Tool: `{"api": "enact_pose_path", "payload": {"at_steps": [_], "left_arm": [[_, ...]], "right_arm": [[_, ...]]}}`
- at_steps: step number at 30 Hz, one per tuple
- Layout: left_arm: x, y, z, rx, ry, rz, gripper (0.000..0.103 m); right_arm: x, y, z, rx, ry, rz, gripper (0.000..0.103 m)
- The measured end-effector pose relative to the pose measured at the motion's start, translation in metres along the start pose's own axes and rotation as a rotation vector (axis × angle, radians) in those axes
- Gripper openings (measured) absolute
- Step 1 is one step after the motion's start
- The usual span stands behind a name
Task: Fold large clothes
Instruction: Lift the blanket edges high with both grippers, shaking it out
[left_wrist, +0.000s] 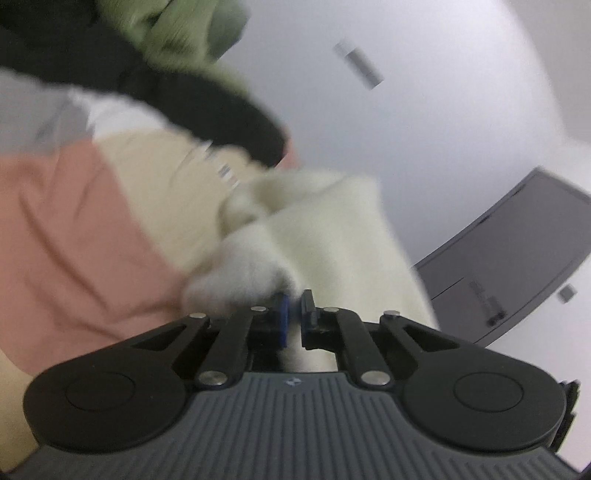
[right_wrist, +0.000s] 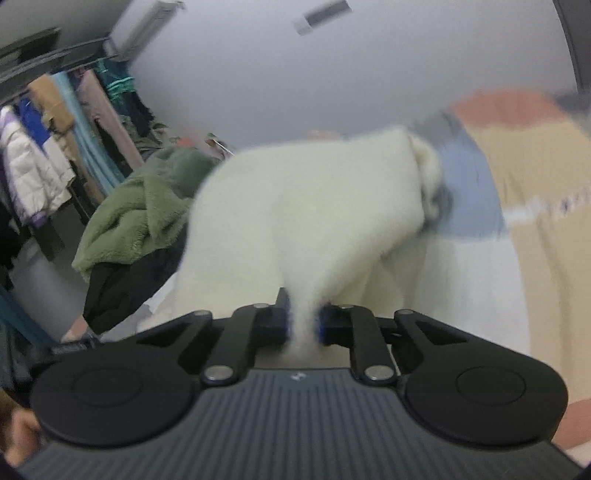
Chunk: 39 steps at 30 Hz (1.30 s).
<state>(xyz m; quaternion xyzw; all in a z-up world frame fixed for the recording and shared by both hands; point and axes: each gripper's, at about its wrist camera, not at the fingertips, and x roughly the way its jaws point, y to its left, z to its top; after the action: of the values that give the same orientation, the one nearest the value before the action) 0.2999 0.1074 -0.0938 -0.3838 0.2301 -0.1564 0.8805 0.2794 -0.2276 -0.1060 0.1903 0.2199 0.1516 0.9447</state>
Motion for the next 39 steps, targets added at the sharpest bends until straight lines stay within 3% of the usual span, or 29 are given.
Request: {"api": "enact_pose_path", "payload": {"at_steps": [7,12,15,19,24,27,30,37,39], "left_arm": [[-0.070,-0.042,0.015,0.050,-0.139,-0.151,0.006],[-0.130,-0.071,0.009,0.090,-0.171,-0.264,0.006],[-0.157,-0.081,0.002,0.111,-0.155,-0.290,0.006],[-0.172,-0.077,-0.016,0.113,-0.090,-0.248,0.006],[-0.133,-0.052,-0.024,0.028,0.027,-0.137,0.007],[-0.108,-0.042,-0.029,0.029,0.094,-0.029,0.007],[-0.084,-0.027,-0.035,0.021,0.143,0.026,0.007],[-0.043,-0.017,-0.040,0.060,0.190,0.107,0.007],[-0.040,-0.011,-0.039,0.024,0.199,0.101,0.007]], "right_arm": [[-0.071,0.025,0.008,-0.060,-0.130,0.033,0.014],[-0.125,0.042,0.004,-0.082,-0.190,0.100,0.014],[-0.156,0.049,0.001,-0.091,-0.223,0.147,0.014],[-0.162,0.041,-0.007,-0.046,-0.157,0.165,0.015],[-0.118,0.027,-0.031,0.022,0.048,0.077,0.017],[-0.090,0.010,-0.043,0.128,0.141,0.090,0.018],[-0.063,-0.003,-0.051,0.174,0.217,0.077,0.018],[-0.020,-0.016,-0.068,0.276,0.294,0.063,0.018],[-0.018,-0.017,-0.069,0.290,0.294,0.073,0.019]]}}
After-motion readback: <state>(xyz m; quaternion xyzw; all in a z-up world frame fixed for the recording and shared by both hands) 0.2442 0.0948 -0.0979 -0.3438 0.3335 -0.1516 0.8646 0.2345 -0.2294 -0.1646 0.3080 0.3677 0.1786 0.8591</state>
